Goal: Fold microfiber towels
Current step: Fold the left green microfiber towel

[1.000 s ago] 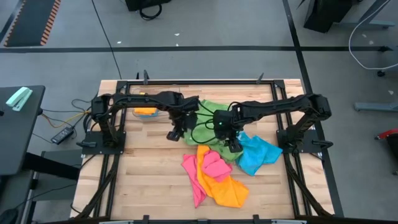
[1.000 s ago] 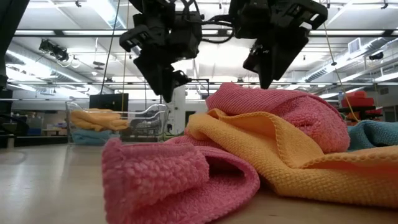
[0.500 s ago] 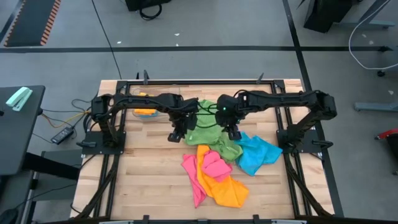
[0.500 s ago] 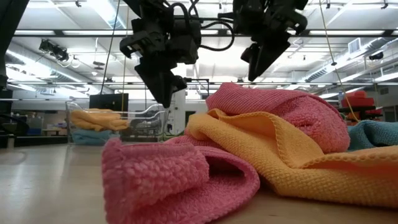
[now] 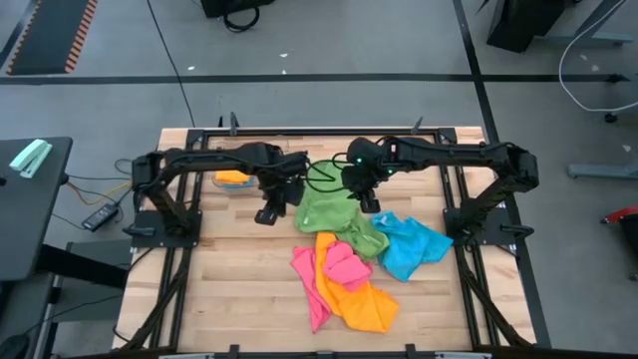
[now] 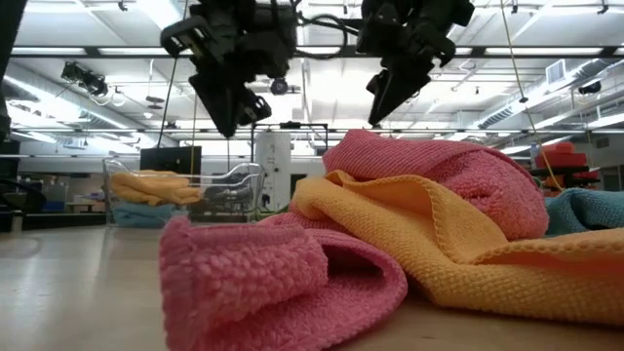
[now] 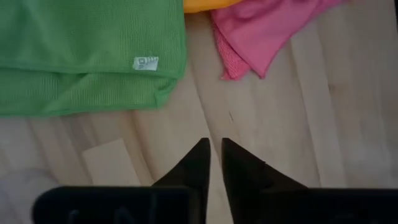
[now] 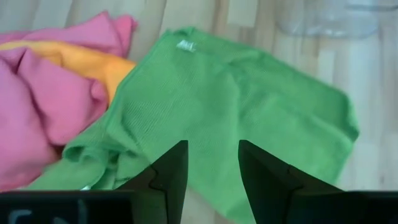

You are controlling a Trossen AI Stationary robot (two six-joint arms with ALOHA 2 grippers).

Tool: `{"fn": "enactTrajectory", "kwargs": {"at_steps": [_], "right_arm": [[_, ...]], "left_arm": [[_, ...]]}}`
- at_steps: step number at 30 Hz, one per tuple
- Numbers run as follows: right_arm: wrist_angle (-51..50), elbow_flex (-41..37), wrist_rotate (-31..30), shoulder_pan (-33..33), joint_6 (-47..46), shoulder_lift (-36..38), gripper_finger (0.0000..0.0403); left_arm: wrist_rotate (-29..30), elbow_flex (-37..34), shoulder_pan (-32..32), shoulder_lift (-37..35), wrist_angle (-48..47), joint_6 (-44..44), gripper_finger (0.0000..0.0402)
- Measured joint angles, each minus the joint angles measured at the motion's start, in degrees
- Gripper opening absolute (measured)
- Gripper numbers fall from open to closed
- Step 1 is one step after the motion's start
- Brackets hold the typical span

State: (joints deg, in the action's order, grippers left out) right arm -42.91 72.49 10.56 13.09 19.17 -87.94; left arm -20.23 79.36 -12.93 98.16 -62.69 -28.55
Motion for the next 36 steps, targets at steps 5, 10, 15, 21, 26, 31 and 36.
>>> {"fn": "enactTrajectory", "kwargs": {"at_steps": [5,10,15,21,26,31,36], "right_arm": [[4.29,-0.01,0.04,0.56,0.86,0.00,0.0149],[9.86,-0.04,0.07,1.19,2.84,-0.39,0.0149],[13.42,-0.04,0.02,2.83,4.02,-0.39,0.0149],[14.51,-0.07,-0.23,6.25,2.35,-0.70,0.0149],[14.24,-0.07,-0.25,8.57,-0.85,-0.68,0.0149],[15.53,-0.04,-0.20,8.51,-0.91,-1.45,0.0149],[15.34,-0.04,-0.80,7.33,-0.91,-3.79,0.0149]], "left_arm": [[-0.02,-6.86,0.00,-6.00,5.65,1.06,0.0008],[-0.06,-15.11,0.00,-11.75,15.58,3.80,0.0022],[-0.04,-22.89,0.00,-15.64,33.39,6.29,0.0033],[0.00,-30.71,-0.02,-16.51,60.20,11.49,0.0014],[0.01,-33.48,-0.01,-16.51,64.06,14.80,0.0008],[0.07,-35.77,1.03,-16.51,66.48,16.98,0.0022],[0.01,-37.85,2.17,-16.48,69.03,17.13,0.0012]]}}
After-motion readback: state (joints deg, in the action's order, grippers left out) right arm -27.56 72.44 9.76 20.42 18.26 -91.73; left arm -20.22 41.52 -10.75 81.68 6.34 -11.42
